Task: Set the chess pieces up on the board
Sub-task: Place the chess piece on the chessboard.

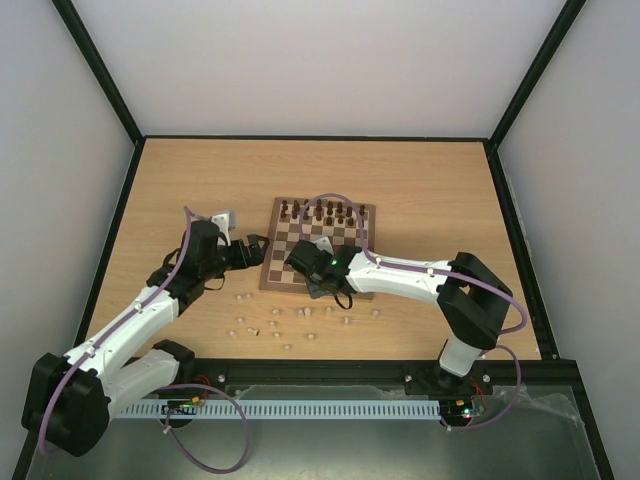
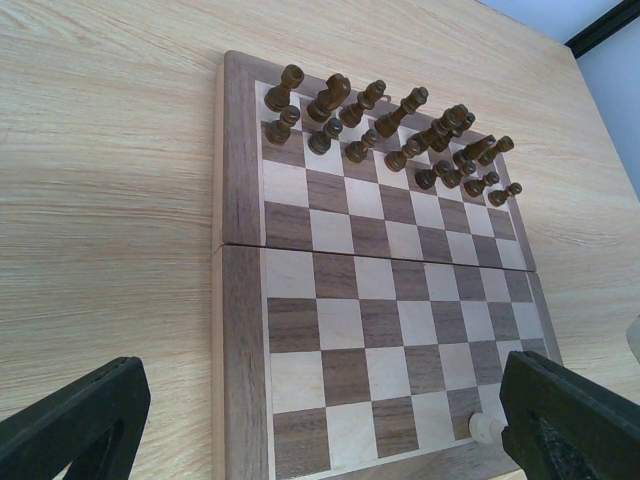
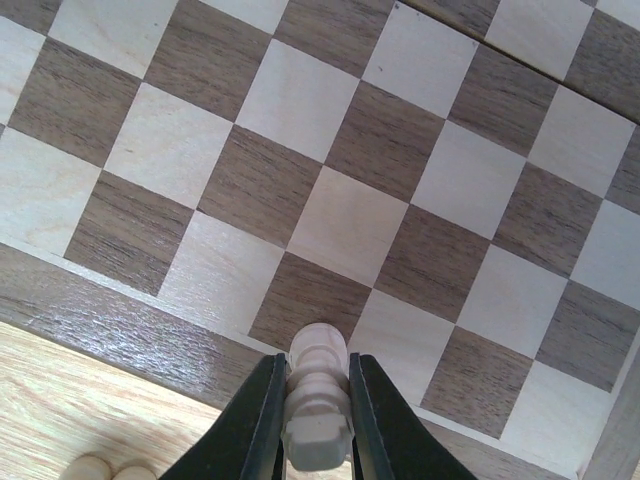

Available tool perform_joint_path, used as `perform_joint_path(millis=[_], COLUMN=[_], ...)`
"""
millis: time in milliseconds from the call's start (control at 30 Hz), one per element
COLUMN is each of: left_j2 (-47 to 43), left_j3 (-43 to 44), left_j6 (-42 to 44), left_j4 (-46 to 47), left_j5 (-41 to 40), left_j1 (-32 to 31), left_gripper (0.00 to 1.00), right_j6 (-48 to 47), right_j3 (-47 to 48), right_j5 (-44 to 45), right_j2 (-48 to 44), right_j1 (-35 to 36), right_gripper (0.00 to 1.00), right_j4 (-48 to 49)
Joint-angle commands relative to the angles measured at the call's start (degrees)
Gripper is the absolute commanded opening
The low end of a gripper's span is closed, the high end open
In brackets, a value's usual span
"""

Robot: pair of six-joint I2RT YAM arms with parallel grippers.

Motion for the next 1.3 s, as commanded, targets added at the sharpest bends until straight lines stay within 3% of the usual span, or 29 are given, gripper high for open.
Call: perform_joint_path(millis=[0,433,1000,1267], left_j2=[0.1,-0.4,-1.2,-1.2], left_j3=[-0.9,-0.8,-0.4,0.4], left_j6=[0.2,0.3,0.4,0.5], left_j4=[1.1,0.8,0.0,-0.5], left_j5=[0.5,0.3,0.0,-0.6], left_j1=[0.3,0.3,0.3,0.4], left_gripper=[0.99,0.99,0.99,0.99], right_j6=[0.7,0.7,1.6,1.3], right_j3=[-0.9,-2.1,-3.0,-4.5], right_j5=[1.0,1.2,1.5,2.2], right_j2=[1.4,1.3,-3.8,-11.4], right_j1=[0.4,0.4,0.4,0.5], right_gripper=[0.08,0.12,0.4,0.64], right_j4=[0.0,1.4,1.6,2.0])
